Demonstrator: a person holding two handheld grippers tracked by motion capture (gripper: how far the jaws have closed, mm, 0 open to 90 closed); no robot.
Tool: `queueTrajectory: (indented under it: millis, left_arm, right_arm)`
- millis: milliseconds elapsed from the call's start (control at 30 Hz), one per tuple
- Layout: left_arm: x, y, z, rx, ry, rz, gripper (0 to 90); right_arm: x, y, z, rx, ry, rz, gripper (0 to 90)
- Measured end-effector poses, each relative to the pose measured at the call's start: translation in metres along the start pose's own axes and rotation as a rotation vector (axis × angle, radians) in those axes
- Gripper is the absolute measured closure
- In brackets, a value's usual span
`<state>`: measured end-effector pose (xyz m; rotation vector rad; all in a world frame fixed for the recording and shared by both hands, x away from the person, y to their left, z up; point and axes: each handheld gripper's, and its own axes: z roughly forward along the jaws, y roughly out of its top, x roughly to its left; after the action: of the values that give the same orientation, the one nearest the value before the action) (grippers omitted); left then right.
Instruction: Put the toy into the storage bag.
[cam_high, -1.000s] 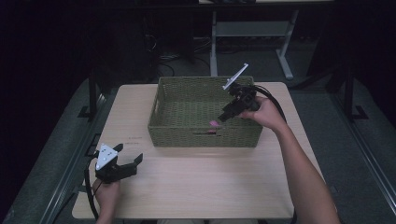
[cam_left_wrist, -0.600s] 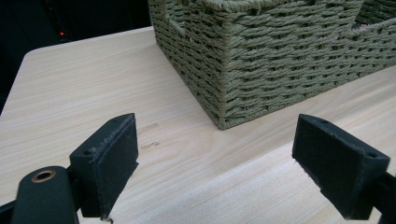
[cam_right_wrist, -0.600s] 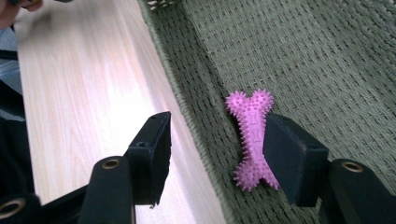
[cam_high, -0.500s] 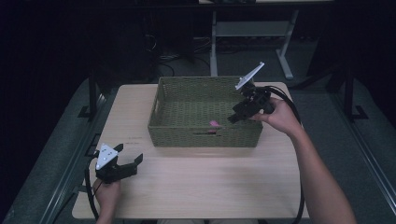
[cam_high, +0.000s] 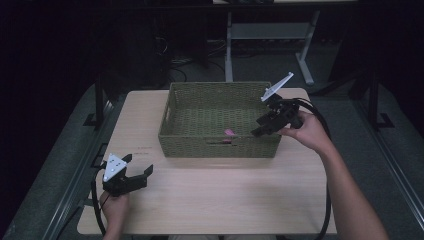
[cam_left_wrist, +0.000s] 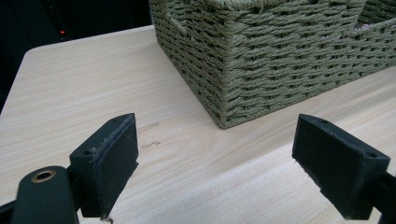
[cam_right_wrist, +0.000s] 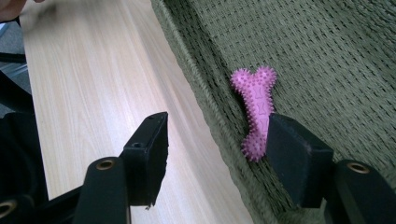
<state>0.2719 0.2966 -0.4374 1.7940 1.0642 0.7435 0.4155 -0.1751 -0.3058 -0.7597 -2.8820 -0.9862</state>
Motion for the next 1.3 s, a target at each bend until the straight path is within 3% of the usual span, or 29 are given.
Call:
queueTrajectory:
  millis: [867, 1300]
  left_arm:
    - [-0.001, 0.000, 0.000, 0.002, -0.001, 0.003, 13.9]
    - [-0.002, 0.000, 0.001, 0.004, -0.003, 0.006, 13.9]
  right_arm:
    - [0.030, -0.043, -0.014, -0.039, -0.015, -0.004, 34.7]
    - [0.041, -0.074, -0.008, -0.048, -0.012, 0.018, 34.2]
